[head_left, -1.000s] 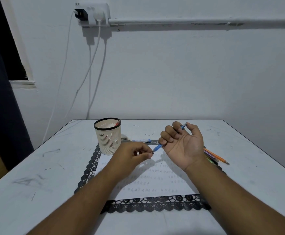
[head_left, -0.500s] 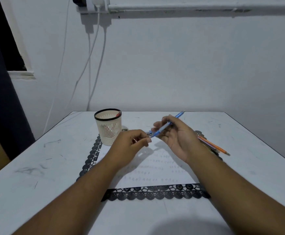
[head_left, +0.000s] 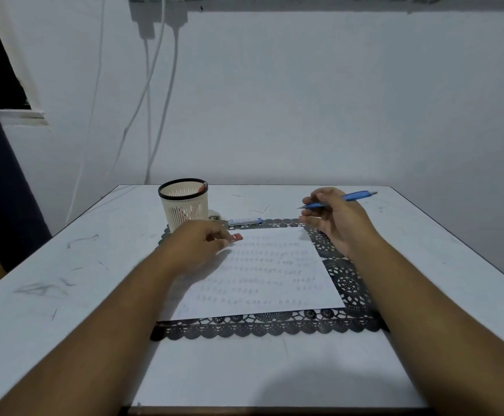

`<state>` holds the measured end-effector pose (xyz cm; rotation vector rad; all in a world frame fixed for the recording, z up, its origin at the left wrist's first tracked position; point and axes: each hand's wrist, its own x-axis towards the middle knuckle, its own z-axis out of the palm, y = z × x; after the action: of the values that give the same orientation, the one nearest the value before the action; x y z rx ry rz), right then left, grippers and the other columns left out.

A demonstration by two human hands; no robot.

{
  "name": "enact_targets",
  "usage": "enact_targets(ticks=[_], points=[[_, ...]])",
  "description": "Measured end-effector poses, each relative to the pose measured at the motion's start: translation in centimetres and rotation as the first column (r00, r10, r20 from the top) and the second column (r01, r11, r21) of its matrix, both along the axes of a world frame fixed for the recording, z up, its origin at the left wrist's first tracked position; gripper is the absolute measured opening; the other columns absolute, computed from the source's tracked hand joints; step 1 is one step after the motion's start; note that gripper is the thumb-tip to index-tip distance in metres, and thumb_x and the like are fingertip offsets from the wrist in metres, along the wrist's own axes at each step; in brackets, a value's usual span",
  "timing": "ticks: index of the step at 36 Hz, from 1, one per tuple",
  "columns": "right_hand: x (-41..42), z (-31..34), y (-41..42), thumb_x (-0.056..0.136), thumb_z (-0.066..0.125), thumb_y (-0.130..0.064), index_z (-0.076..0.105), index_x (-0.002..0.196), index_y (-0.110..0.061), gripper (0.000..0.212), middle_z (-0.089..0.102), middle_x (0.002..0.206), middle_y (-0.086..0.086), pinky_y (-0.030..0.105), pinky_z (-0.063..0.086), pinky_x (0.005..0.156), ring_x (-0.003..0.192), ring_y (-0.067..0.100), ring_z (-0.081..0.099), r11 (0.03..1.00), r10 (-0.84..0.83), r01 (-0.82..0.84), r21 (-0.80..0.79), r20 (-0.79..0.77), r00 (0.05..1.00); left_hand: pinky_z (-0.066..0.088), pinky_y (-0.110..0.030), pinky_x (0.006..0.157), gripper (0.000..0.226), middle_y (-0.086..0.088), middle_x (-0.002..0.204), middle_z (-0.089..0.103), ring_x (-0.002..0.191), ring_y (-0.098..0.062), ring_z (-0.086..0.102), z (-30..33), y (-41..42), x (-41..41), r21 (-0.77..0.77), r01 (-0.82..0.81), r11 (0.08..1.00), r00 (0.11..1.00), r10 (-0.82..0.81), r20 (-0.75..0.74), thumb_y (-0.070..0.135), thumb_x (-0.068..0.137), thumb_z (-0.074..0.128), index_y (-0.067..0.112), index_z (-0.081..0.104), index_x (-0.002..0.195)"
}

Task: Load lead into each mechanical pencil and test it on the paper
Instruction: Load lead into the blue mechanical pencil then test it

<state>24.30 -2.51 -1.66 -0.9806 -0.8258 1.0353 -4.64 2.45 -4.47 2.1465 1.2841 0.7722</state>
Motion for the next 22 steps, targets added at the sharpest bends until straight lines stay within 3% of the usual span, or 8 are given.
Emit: enact_targets(ticks=[3, 7, 11, 14, 16, 18, 20, 22], points=[[0.0, -0.6, 0.2, 0.105, 0.052, 0.002, 0.065, 0.091, 0.000, 0.019, 0.072, 0.089, 0.016, 0.036, 0.065, 0.076, 0.080, 0.028, 0.071, 0.999, 0.021, -0.018, -0.036, 0.072, 0.997, 0.042, -0.015, 0.071, 0.012, 0.014, 0.100, 0.072, 0.092, 0.002, 0.062, -0.1, -0.5, 0.3, 0.017, 0.001, 1.000, 0.997, 0.000, -0.075, 0.028, 0.098, 0.070, 0.031, 0.080, 0.103], [-0.6, -1.1, 0.0, 0.097, 0.056, 0.012, 0.065, 0.086, 0.000, 0.018, 0.064, 0.082, 0.016, 0.036, 0.061, 0.077, 0.072, 0.024, 0.067, 0.991, 0.064, -0.028, -0.129, 0.285, 0.956, 0.051, -0.018, 0.082, 0.015, 0.015, 0.102, 0.072, 0.096, -0.001, 0.066, -0.3, -0.7, 0.7, 0.063, -0.014, 0.998, 0.995, 0.021, -0.103, 0.025, 0.097, 0.070, 0.026, 0.079, 0.109], [-1.3, -1.7, 0.2, 0.093, 0.058, 0.014, 0.064, 0.082, -0.001, 0.020, 0.064, 0.076, 0.017, 0.036, 0.060, 0.074, 0.068, 0.025, 0.066, 0.983, 0.097, -0.028, -0.182, 0.380, 0.920, 0.034, 0.000, 0.066, 0.020, 0.013, 0.105, 0.067, 0.087, 0.007, 0.058, -0.6, -0.8, 1.1, 0.123, -0.020, 0.992, 0.992, 0.035, -0.121, 0.021, 0.100, 0.065, 0.020, 0.077, 0.116], [-1.7, -2.1, 0.1, 0.092, 0.063, 0.012, 0.067, 0.081, -0.001, 0.018, 0.070, 0.076, 0.019, 0.047, 0.061, 0.089, 0.070, 0.029, 0.072, 0.976, 0.119, -0.037, -0.213, 0.387, 0.914, 0.046, -0.014, 0.080, 0.019, 0.018, 0.108, 0.069, 0.101, -0.007, 0.066, -0.9, -0.4, 1.0, 0.130, -0.046, 0.990, 0.996, 0.056, -0.074, 0.021, 0.099, 0.066, 0.032, 0.079, 0.108], [-2.2, -2.2, -0.1, 0.093, 0.063, 0.010, 0.067, 0.082, -0.001, 0.016, 0.072, 0.078, 0.019, 0.051, 0.061, 0.094, 0.075, 0.031, 0.073, 0.974, 0.131, -0.045, -0.221, 0.393, 0.910, 0.051, -0.028, 0.089, 0.023, 0.023, 0.111, 0.066, 0.105, -0.009, 0.064, -0.2, 0.1, 0.5, 0.114, -0.024, 0.993, 0.991, 0.038, -0.127, 0.021, 0.100, 0.062, 0.036, 0.079, 0.102], [-3.0, -2.3, -0.5, 0.093, 0.063, 0.009, 0.068, 0.084, -0.001, 0.015, 0.072, 0.081, 0.021, 0.053, 0.061, 0.095, 0.079, 0.032, 0.074, 0.977, 0.144, -0.066, -0.204, 0.397, 0.907, 0.052, -0.029, 0.083, 0.029, 0.017, 0.106, 0.069, 0.096, -0.010, 0.065, 1.2, 0.1, 0.0, 0.079, 0.016, 0.997, 0.979, 0.000, -0.203, 0.015, 0.101, 0.058, 0.034, 0.080, 0.099], [-4.0, -2.3, -1.0, 0.093, 0.063, 0.010, 0.068, 0.084, -0.001, 0.015, 0.070, 0.081, 0.022, 0.053, 0.061, 0.094, 0.080, 0.032, 0.072, 0.979, 0.159, -0.095, -0.179, 0.385, 0.909, 0.047, -0.024, 0.066, 0.033, 0.017, 0.094, 0.069, 0.079, -0.009, 0.063, 3.1, 0.0, -0.6, 0.049, 0.021, 0.999, 0.972, -0.009, -0.233, 0.011, 0.101, 0.056, 0.033, 0.079, 0.091], [-4.9, -2.3, -1.2, 0.093, 0.063, 0.011, 0.068, 0.084, 0.000, 0.015, 0.069, 0.081, 0.021, 0.053, 0.061, 0.094, 0.081, 0.031, 0.072, 0.979, 0.188, -0.140, -0.151, 0.381, 0.905, 0.049, -0.025, 0.067, 0.033, 0.019, 0.081, 0.072, 0.074, -0.013, 0.066, 4.2, 0.3, -1.6, 0.005, 0.000, 1.000, 0.978, 0.001, -0.211, 0.008, 0.100, 0.055, 0.029, 0.077, 0.086]])
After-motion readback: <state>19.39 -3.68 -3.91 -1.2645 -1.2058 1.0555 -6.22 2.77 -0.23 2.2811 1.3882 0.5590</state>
